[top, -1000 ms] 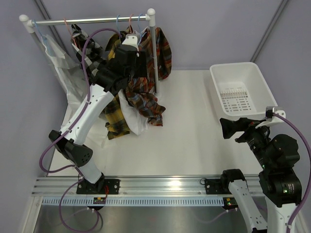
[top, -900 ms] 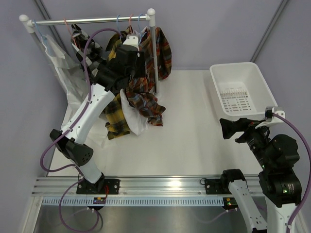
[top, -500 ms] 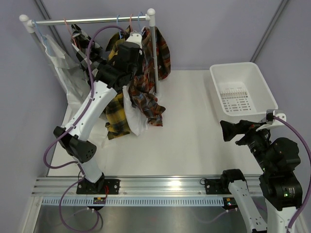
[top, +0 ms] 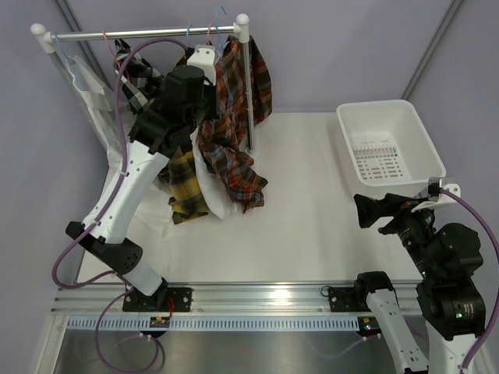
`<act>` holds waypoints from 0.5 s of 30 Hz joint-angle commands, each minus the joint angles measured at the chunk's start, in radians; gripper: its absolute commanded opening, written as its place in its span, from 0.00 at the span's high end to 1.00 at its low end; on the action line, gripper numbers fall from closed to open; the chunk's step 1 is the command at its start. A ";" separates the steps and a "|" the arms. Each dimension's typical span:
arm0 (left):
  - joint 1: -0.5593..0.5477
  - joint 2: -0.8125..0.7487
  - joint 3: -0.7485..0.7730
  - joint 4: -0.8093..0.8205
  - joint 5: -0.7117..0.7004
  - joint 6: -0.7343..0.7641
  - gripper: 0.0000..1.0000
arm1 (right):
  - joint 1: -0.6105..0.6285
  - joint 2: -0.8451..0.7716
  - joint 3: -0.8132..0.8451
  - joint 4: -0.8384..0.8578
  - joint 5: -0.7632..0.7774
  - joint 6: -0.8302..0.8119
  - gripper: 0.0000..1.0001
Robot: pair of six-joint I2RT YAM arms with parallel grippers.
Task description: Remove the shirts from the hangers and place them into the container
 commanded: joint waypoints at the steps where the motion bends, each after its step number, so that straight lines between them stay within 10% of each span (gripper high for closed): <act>1: -0.002 -0.149 -0.024 0.091 0.024 0.013 1.00 | -0.002 -0.022 0.004 -0.016 0.008 -0.011 0.01; 15: -0.002 -0.511 -0.445 0.027 0.045 -0.006 1.00 | -0.002 -0.007 -0.009 -0.014 0.050 -0.007 0.01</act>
